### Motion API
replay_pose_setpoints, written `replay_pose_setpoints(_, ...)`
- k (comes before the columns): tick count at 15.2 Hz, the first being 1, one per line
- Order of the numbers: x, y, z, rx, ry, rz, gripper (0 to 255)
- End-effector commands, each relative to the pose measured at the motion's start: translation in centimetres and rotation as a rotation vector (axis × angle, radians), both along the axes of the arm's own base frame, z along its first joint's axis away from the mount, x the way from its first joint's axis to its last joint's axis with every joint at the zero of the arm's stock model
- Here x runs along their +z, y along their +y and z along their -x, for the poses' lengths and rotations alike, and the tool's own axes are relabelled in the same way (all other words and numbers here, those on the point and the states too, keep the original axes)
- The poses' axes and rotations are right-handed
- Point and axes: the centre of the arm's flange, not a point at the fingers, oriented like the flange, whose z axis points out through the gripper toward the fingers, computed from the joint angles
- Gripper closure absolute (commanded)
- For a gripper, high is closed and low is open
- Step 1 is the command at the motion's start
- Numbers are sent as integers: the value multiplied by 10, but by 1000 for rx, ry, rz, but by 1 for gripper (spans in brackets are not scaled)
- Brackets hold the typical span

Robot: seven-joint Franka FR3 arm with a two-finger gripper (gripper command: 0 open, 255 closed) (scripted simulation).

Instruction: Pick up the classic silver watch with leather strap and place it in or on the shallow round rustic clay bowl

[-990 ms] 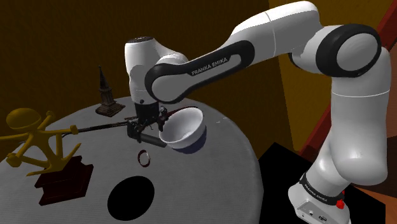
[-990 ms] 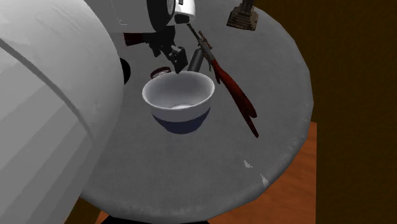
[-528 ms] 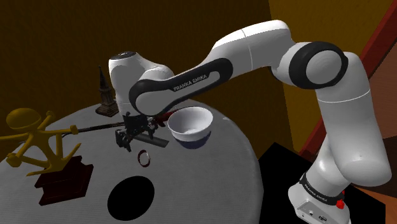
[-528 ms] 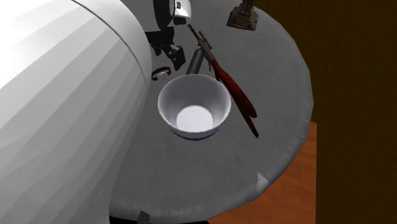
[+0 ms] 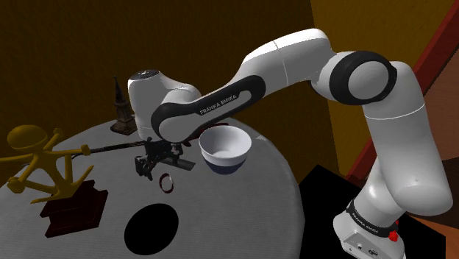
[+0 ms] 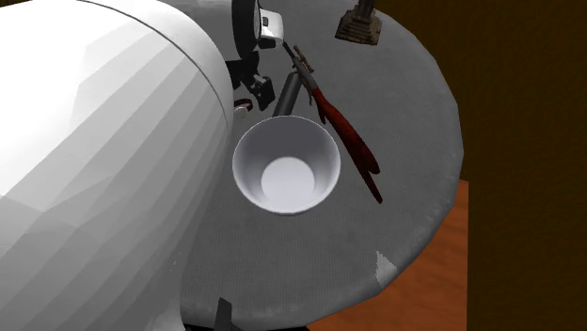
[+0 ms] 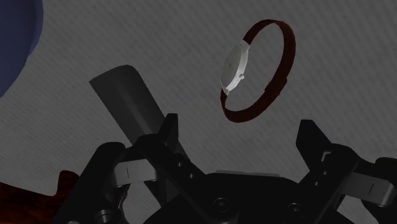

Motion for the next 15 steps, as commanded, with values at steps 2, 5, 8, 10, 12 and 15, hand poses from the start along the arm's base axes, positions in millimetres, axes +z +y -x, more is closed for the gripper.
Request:
replay_pose_setpoints(2,0,0,0,0,0,0,0)
replay_pose_setpoints(5,0,0,0,0,0,0,255)
replay_pose_setpoints(8,0,0,0,0,0,0,255)
replay_pose_setpoints(10,0,0,0,0,0,0,255)
replay_pose_setpoints(12,0,0,0,0,0,0,255)
replay_pose_setpoints(15,6,8,13,5,-18,22,0)
